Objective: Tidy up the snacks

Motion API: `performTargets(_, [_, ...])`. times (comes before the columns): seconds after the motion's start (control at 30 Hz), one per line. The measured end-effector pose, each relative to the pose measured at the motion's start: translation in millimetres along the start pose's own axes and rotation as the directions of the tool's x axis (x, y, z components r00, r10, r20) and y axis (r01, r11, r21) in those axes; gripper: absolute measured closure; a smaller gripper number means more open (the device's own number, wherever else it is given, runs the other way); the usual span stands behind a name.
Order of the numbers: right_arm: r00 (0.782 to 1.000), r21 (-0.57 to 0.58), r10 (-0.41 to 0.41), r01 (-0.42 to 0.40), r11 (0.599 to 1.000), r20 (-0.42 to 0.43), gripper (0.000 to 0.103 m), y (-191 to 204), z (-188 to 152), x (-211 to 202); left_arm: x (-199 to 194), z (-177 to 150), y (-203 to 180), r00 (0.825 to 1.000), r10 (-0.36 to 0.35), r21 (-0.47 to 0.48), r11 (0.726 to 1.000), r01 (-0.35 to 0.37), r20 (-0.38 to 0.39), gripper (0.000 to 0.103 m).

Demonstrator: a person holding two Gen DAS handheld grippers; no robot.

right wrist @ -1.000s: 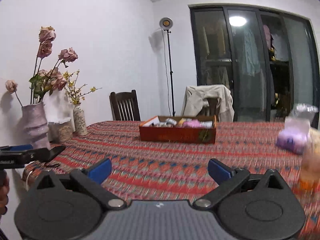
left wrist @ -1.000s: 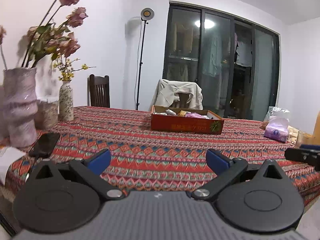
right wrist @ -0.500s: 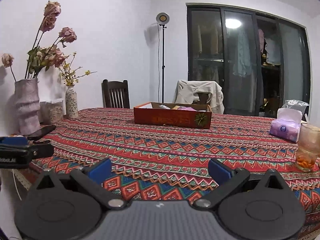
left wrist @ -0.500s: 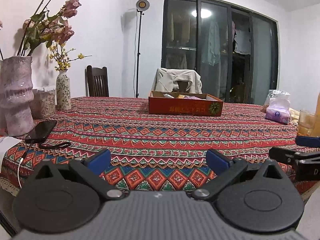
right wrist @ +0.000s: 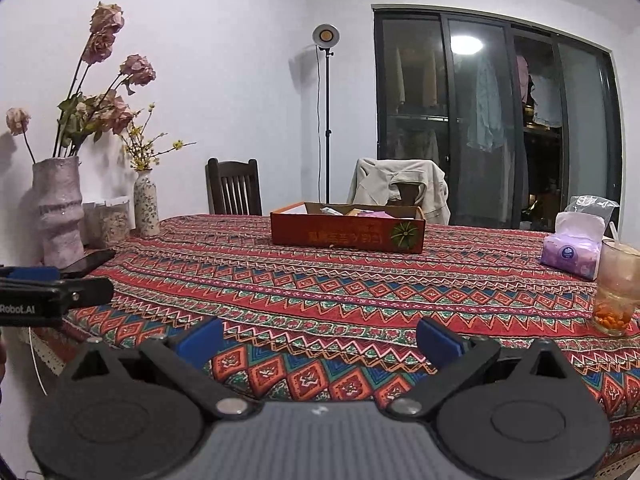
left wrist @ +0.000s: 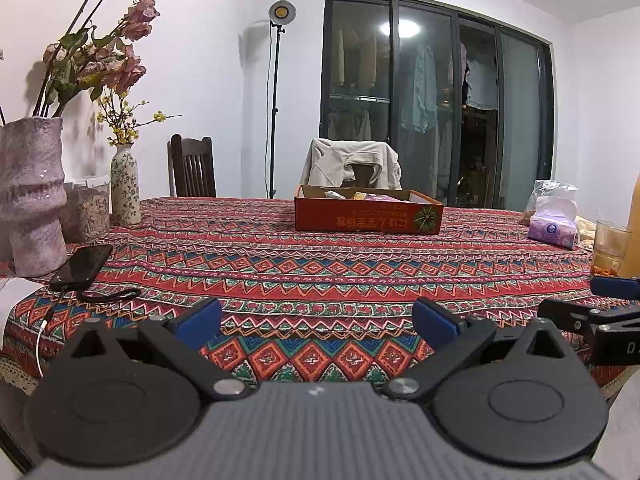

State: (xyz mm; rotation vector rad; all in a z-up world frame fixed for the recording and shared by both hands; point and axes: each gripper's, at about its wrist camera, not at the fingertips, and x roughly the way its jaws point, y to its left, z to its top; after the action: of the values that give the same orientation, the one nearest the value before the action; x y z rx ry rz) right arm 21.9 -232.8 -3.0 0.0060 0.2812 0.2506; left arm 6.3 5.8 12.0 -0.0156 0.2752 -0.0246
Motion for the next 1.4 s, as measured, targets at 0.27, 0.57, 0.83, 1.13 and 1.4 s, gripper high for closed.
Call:
performTargets(0.27, [1.000, 0.000, -0.011, 0.011, 1.000, 0.006, 0.000, -3.3, -1.2, -1.6, -0.4, -0.4, -0.9, 1.000, 0.000, 0.004, 1.000, 0.000, -0.001, 0.000])
performTargets(0.57, [1.000, 0.003, -0.019, 0.019, 1.000, 0.008, 0.000, -5.2, -1.8, -2.6, 0.7, -1.1, -1.0, 1.000, -0.001, 0.006, 1.000, 0.001, -0.007, 0.000])
performTargets(0.83, [1.000, 0.004, -0.019, 0.019, 1.000, 0.010, 0.000, -5.8, -1.9, -2.7, 1.0, -2.0, -0.5, 1.000, -0.003, 0.006, 1.000, 0.003, -0.008, 0.000])
performTargets(1.13, [1.000, 0.003, -0.021, 0.021, 1.000, 0.010, 0.000, -6.0, -2.5, -2.6, 0.9, -2.1, -1.0, 1.000, -0.001, 0.005, 1.000, 0.001, -0.009, 0.000])
performTargets(1.4, [1.000, 0.003, -0.022, 0.022, 1.000, 0.008, 0.000, -6.8, -4.1, -2.8, -1.0, -0.3, -1.1, 1.000, 0.002, 0.008, 1.000, -0.002, 0.001, 0.000])
